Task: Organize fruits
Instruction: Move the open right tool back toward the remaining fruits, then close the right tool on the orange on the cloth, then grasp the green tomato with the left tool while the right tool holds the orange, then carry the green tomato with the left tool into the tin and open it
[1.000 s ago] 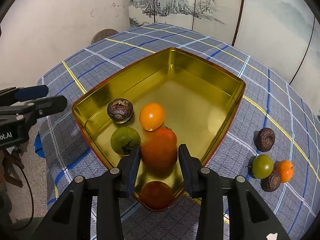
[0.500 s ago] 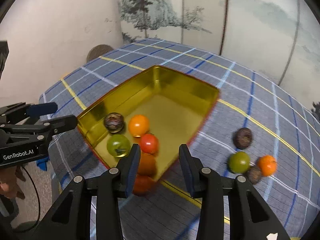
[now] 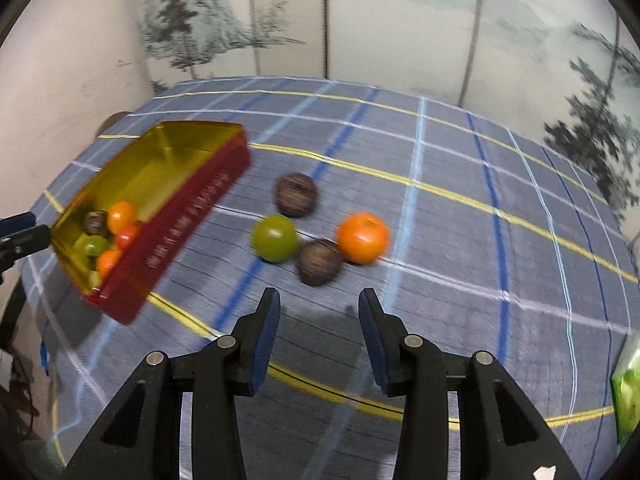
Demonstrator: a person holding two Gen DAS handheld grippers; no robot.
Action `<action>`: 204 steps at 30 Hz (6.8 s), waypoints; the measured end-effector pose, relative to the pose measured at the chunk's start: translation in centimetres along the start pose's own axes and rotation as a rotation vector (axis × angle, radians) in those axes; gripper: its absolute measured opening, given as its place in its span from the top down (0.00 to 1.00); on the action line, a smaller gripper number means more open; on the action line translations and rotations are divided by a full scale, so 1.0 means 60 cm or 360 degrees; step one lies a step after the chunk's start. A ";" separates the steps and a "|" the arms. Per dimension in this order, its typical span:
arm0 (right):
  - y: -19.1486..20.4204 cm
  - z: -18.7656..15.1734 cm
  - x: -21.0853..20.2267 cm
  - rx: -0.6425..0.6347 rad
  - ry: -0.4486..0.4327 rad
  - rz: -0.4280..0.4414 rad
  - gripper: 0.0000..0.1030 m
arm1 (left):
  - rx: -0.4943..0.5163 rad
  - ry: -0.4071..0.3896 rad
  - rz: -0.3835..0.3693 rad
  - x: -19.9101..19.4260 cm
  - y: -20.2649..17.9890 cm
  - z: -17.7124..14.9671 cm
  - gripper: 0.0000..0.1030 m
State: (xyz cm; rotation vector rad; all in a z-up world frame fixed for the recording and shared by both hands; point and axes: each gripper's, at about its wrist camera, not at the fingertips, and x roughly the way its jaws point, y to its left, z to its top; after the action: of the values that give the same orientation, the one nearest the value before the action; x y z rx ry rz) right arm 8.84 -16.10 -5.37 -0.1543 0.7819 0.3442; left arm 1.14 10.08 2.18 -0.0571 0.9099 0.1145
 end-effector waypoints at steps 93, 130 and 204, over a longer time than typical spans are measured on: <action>-0.176 -0.007 0.074 0.0106 -0.0002 -0.0118 0.63 | 0.0280 0.0291 -0.0386 0.177 -0.245 0.062 0.65; -0.176 -0.008 0.075 0.0109 -0.0001 -0.0126 0.62 | -0.0121 0.0199 0.0105 0.179 0.026 0.113 0.65; -0.182 -0.008 0.073 0.0133 0.0000 -0.0150 0.64 | -0.0109 0.0273 0.0177 0.195 0.070 0.090 0.55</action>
State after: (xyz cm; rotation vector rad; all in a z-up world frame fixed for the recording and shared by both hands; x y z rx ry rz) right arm 15.31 -25.37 -8.74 -0.1122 0.7850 0.2221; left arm 11.93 15.66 -3.76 -0.0807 1.0806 0.2469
